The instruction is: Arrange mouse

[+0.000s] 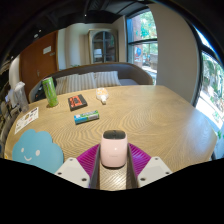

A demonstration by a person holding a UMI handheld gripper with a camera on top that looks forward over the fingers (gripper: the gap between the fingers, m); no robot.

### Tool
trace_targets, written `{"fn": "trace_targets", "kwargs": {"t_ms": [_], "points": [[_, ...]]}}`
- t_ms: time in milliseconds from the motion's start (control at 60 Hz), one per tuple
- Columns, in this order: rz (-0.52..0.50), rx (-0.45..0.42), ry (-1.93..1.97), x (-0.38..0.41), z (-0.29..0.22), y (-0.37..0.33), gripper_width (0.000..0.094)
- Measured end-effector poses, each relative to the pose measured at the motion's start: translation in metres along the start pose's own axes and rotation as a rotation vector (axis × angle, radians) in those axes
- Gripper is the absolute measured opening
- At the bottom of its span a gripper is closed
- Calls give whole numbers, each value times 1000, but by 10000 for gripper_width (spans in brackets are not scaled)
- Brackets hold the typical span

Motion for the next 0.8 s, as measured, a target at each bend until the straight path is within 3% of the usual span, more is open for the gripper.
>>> {"fn": "trace_targets", "kwargs": {"t_ms": [100, 300, 383, 483, 617, 800], "points": [[22, -23, -25, 6, -4, -13, 419], [-30, -259, -1, 85, -73, -100, 409], [-60, -317, -16, 137, -93, -121, 408], [-144, -287, -64, 203, -86, -122, 406], [-119, -177, -134, 252, -57, -91, 407], [-170, -49, -107, 283, -20, -64, 413]]}}
Point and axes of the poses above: the point between the fingertips, and its own axes, seen from behind it with the camera up: x to the left, z down, y forward, the way the camera looks, the point moved 7 cm from there along -y, backward, against the way the camera looks, and after that the axes turned 14 degrees about -y, right-handed, at the moved point
